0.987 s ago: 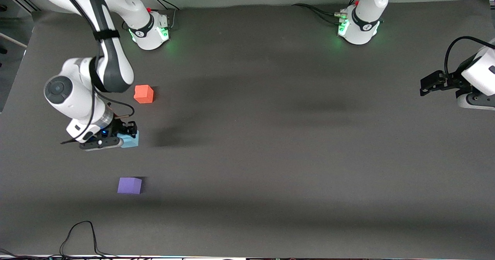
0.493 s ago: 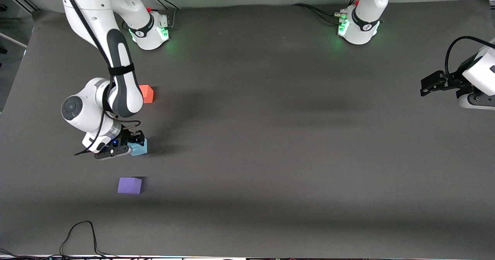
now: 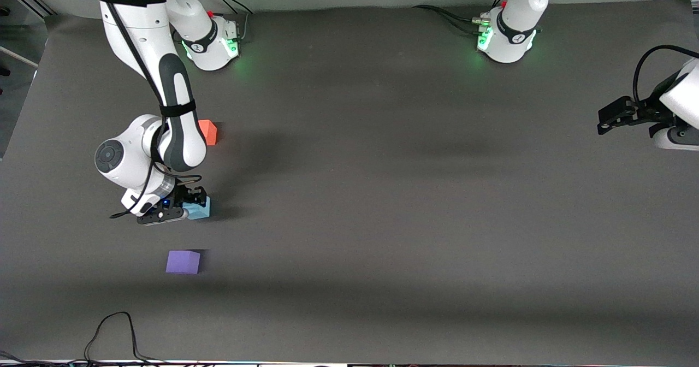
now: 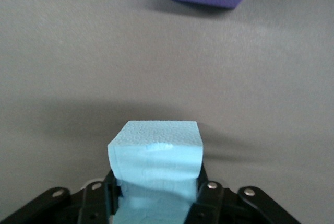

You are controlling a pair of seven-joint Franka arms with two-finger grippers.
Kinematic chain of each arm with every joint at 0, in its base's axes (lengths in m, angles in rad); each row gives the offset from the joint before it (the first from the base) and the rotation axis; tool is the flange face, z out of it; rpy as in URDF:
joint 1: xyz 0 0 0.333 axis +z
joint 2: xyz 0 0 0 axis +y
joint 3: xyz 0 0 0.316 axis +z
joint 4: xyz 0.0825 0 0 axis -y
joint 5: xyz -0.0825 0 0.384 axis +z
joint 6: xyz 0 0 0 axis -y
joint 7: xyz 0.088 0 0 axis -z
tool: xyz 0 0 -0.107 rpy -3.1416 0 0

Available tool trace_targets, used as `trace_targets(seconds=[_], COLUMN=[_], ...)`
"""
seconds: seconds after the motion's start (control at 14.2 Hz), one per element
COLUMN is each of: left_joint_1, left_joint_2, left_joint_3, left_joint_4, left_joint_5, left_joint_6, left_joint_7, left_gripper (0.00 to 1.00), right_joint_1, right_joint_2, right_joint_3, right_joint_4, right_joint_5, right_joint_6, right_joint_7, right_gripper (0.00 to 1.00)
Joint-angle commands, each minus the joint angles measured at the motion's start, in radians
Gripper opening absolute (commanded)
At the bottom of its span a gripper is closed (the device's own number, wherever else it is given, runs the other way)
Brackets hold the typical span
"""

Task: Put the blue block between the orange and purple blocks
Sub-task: 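Carry the blue cube with the right gripper between orange and purple cubes, then lower the blue cube and open the right gripper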

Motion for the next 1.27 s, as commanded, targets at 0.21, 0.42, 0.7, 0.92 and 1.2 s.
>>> trace_targets(seconds=[0.21,0.42,0.7,0.92,1.2], left_joint_1=[-0.011,-0.013,-0.013,-0.013,-0.013], left_joint_2=[-0.010,-0.009,-0.009,-0.009,-0.009], left_joint_3=[0.003,0.002,0.002,0.002,0.002], left_joint_4=[0.002,-0.002,-0.002,-0.004,-0.002], left_joint_5=[0.009,0.011,0.011,0.011,0.009], left_joint_6=[-0.016,-0.027,-0.027,-0.027,-0.025], left_joint_7=[-0.021,-0.021,-0.021,-0.021,-0.022], left_gripper=[1.00,1.00,1.00,1.00,1.00], right_joint_1=[-0.001,0.004,0.118,0.292,0.308], right_joint_2=[-0.018,-0.062,-0.105,-0.104,-0.104], right_joint_3=[0.001,-0.019,-0.189,-0.350,-0.398], right_joint_4=[-0.037,-0.020,0.101,0.271,0.545], right_joint_5=[0.039,0.038,-0.083,-0.197,-0.215], right_joint_6=[0.002,-0.037,-0.232,-0.413,-0.696], right_joint_7=[-0.022,-0.018,0.055,0.226,0.326], right_gripper=[1.00,1.00,1.00,1.00,1.00])
